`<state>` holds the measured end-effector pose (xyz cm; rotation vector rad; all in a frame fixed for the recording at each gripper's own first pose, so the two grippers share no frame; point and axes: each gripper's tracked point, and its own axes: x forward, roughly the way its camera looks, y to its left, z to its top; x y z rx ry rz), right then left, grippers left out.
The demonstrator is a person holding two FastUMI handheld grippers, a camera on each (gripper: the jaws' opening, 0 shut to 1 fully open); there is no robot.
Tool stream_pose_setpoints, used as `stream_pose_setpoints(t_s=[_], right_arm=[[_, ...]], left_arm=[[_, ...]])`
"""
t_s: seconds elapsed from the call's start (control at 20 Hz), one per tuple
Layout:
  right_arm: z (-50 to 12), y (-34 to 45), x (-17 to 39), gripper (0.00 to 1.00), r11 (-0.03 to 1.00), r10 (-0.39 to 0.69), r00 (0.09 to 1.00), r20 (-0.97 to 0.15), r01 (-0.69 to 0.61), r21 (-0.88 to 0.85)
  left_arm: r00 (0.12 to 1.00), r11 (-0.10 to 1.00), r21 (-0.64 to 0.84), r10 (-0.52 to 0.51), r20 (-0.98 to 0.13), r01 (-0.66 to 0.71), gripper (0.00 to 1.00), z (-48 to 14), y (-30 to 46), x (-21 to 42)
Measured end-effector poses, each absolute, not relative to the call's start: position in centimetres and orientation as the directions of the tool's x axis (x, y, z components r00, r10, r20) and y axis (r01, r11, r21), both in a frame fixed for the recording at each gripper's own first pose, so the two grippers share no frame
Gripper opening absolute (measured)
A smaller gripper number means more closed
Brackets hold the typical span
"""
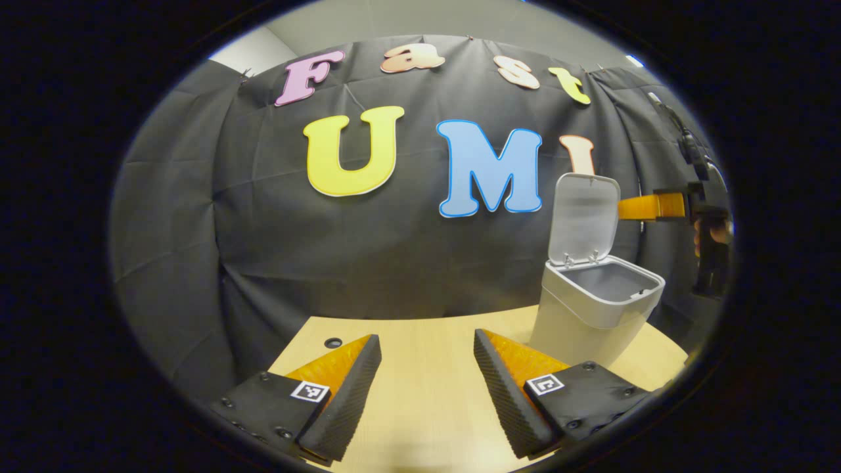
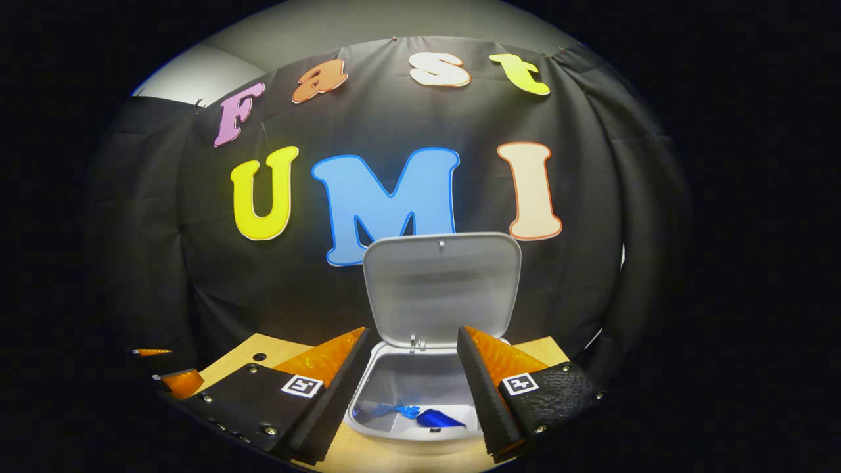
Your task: Press the lid of the desktop garbage bin to open it, pick up the crumpled paper on the desktop and throw it into the bin, then pick up the pop can on the desktop and drop it into the bin, and finally close the garbage bin lid.
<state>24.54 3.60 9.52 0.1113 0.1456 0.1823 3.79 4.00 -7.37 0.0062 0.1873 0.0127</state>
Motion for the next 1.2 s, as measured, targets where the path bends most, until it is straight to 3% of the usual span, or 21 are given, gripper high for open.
stream_pose_setpoints(t_s=[0.5,0.85,1.2], right_arm=[[18.2,2.3,31.2,0.84,0.988,0.138,0.99,-0.029,-0.135,0.079],[17.3,1.7,36.4,0.84,0.994,0.106,0.988,-0.113,-0.104,0.02],[15.9,1.4,37.3,0.92,0.992,0.122,0.978,-0.166,-0.115,0.054]], left_arm=[[0.98,0.999,0.003,0.051,-0.193,-0.052,1.0,-7.4,5.8,3.9],[0.976,0.997,-0.008,0.079,-0.205,-0.082,1.0,-8.0,7.1,4.2],[0.971,0.994,-0.023,0.095,-0.221,-0.102,1.0,-8.7,7.6,4.4]])
